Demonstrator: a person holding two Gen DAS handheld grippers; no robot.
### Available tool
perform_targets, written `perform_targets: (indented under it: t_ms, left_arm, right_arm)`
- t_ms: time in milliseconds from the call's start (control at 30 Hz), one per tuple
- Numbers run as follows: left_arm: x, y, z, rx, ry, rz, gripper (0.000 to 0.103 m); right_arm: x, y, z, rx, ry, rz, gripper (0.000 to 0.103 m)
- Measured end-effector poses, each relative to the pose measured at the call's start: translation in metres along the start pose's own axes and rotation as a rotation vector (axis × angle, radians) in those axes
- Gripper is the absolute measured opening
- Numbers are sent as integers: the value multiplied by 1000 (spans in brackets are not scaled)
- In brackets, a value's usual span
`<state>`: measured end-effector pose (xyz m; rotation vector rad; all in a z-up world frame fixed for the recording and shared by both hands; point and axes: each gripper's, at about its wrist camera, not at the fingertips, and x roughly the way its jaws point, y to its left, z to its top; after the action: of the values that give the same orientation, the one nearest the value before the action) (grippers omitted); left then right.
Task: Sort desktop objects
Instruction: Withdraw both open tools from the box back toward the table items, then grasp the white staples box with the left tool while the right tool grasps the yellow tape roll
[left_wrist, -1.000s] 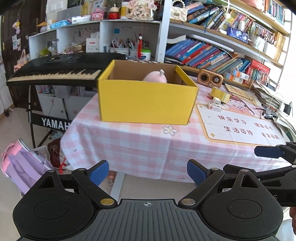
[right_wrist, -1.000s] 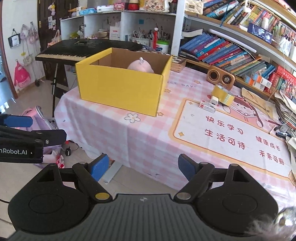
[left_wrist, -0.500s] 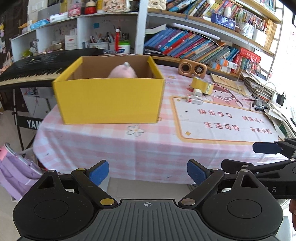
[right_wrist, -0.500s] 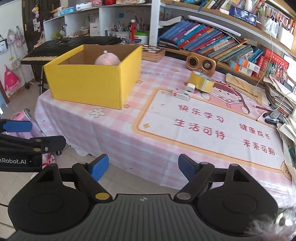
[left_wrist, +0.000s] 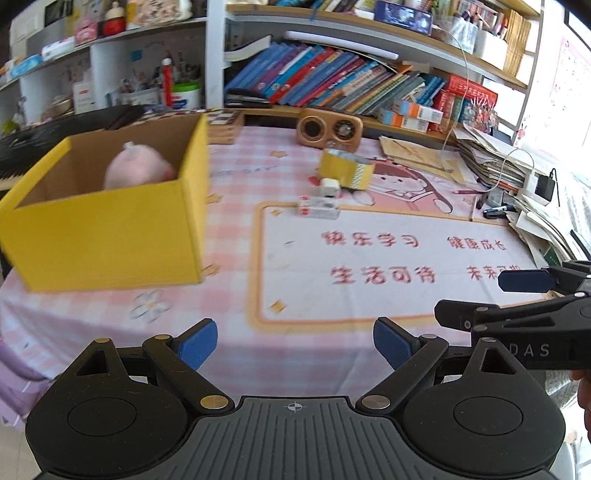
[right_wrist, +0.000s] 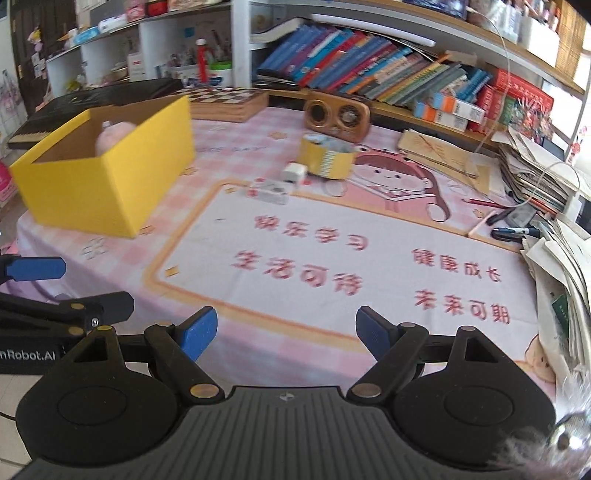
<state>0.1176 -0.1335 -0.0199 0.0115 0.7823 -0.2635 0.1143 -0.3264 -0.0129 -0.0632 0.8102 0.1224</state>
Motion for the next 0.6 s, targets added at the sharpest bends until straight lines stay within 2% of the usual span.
perform_targets:
  t_ms: [267, 600]
  left_arm:
    - [38, -37, 28, 23, -12, 10, 94]
    - [92, -56, 62, 26, -14, 53, 94]
  right_arm:
    - [32, -57, 35, 49, -25, -6, 82]
    - [91, -102, 96, 81, -52, 63, 82]
